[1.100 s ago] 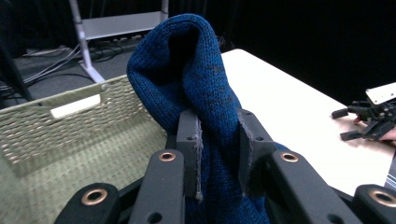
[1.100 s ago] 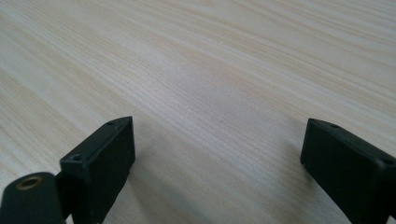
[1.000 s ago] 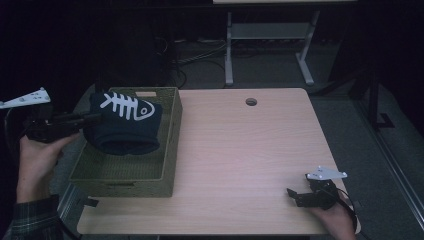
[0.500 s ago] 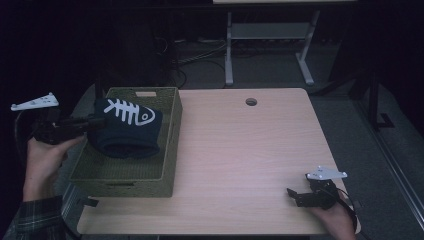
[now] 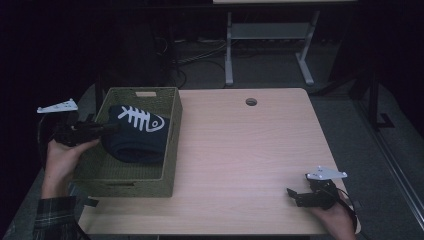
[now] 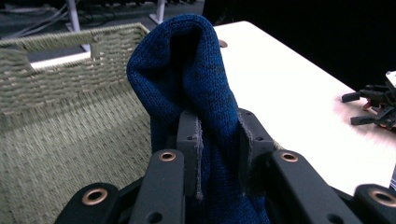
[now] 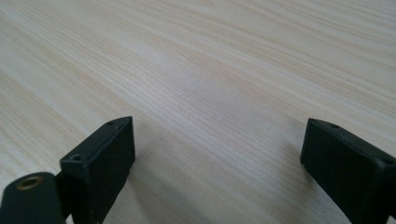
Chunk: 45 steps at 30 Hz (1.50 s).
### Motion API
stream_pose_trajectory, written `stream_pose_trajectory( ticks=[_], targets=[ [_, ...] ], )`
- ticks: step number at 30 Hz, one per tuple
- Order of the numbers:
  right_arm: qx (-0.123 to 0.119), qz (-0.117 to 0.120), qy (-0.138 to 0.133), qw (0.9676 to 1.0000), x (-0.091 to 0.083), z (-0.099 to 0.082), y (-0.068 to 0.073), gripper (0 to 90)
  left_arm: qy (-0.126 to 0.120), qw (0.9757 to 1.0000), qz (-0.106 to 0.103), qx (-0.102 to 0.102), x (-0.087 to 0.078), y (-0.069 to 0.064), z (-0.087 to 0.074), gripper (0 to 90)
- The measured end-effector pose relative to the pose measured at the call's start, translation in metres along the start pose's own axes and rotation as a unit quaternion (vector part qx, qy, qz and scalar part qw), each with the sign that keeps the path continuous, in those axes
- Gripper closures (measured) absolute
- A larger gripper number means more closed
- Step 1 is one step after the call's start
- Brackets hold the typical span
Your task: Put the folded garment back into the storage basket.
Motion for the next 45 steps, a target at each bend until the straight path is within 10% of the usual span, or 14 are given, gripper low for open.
stream_pose_trajectory(
  ticks=[9, 25, 36, 45],
  targets=[
    [0.0, -0.001, 0.0, 1.0, 0.0, 0.0, 0.0, 9.7, 0.003, 0.9997, -0.015, -0.017, 0.013, 0.01, -0.008, 73.5],
    [0.0, 0.0, 0.0, 1.0, 0.0, 0.0, 0.0, 9.7, 0.043, 0.9974, 0.043, -0.04, 0.018, 0.051, -0.028, 72.8],
    [0.0, -0.001, 0.0, 1.0, 0.0, 0.0, -0.001, 9.7, 0.079, 0.9917, 0.09, -0.046, 0.021, 0.072, -0.041, 70.4],
    [0.0, -0.001, 0.0, 1.0, 0.0, 0.0, -0.001, 9.7, 0.122, 0.9827, 0.133, -0.043, 0.026, 0.085, -0.052, 67.6]
  ],
)
Point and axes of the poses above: each handheld gripper's, and its own axes: x roughly forward along the jaws, z roughly out of its top, y roughly to its left, the point moved 10 cm from there along x, roughly forward along the jaws, and after that the axes turned 11 degrees about -z, right-handed, at the moved point
